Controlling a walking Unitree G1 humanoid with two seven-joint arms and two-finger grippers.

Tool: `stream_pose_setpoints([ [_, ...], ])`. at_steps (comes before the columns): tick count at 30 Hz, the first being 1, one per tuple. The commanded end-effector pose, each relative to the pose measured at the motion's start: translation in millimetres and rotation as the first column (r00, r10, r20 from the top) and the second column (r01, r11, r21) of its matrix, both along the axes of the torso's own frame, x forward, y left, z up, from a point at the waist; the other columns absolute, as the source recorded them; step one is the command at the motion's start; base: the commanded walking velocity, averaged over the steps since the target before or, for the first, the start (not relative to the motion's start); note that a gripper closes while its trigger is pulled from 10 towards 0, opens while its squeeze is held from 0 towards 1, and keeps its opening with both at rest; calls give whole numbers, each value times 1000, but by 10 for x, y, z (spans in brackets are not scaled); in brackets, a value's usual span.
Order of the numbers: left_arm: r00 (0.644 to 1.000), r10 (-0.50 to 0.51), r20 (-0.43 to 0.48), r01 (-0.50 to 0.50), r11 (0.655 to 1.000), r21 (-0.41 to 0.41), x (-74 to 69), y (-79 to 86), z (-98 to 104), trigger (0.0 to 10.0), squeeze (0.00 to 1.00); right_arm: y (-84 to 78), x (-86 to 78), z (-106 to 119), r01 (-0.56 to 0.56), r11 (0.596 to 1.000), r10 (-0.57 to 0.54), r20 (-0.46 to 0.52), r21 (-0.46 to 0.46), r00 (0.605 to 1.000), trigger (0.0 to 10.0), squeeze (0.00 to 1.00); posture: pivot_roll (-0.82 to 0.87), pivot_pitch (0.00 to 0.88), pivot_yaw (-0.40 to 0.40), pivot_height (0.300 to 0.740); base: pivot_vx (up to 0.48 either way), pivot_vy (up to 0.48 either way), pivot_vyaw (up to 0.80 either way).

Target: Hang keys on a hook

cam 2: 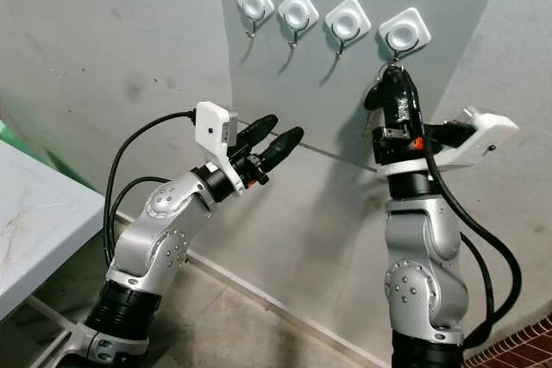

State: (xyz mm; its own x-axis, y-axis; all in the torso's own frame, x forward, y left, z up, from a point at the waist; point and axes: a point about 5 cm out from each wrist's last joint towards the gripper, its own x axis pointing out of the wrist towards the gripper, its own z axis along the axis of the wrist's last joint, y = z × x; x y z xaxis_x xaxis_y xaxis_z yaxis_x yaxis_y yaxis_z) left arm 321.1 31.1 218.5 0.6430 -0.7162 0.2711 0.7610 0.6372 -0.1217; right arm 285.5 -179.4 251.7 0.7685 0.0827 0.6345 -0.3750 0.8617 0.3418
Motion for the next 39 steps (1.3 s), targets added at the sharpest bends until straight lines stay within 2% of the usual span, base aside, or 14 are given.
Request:
stream_pose_setpoints([
  [1, 1000, -7, 18, 7, 1000, 0, -17, -1, 47, 10000, 0, -92, 5, -68, 36, 998, -34, -41, 46, 999, 10000, 0, -20, 84, 24, 740, 0, 0, 0],
  [5, 1000, -4, 17, 4, 1000, -2, -13, 2, 53, 10000, 0, -26, 3, -180, 31, 997, -36, -66, -64, 997, 10000, 0, -20, 84, 23, 740, 0, 0, 0],
  [13, 1000, -5, 15, 5, 1000, -8, -13, 2, 55, 10000, 0, 19, 1, -232, 21, 991, -32, -78, -135, 996, 10000, 0, -20, 85, 25, 740, 0, 0, 0],
  [14, 1000, -4, 14, 4, 1000, -8, -11, 4, 59, 10000, 0, 24, 0, -234, 15, 990, -26, -79, -137, 997, 10000, 200, -20, 88, 24, 740, 0, 0, 0],
  [15, 1000, -4, 14, 4, 1000, -8, -11, 4, 59, 10000, 0, 24, 0, -234, 15, 990, -26, -79, -137, 997, 10000, 200, -20, 88, 24, 740, 0, 0, 0],
  [16, 1000, -2, 14, 2, 1000, -9, -12, 5, 60, 10000, 0, 27, -2, -239, 10, 991, -21, -80, -135, 997, 10000, 788, -19, 88, 23, 740, 0, 0, 0],
  [17, 1000, 0, 12, 0, 1000, -10, -11, 5, 58, 10000, 0, 36, -2, -247, 6, 990, -17, -78, -142, 997, 10000, 1000, -19, 88, 23, 740, 0, 0, 0],
  [30, 1000, 21, 10, -21, 1000, -7, -4, 23, 38, 10000, 0, 78, -7, -319, 19, 976, -37, -80, -215, 996, 10000, 1000, -17, 89, 22, 740, 0, 0, 0],
  [39, 998, 63, -18, -63, 998, 22, 10, 91, -126, 10000, 0, 120, -22, -536, -6, 969, -30, -141, -246, 990, 10000, 1000, -15, 84, 21, 740, 0, 0, 0],
])
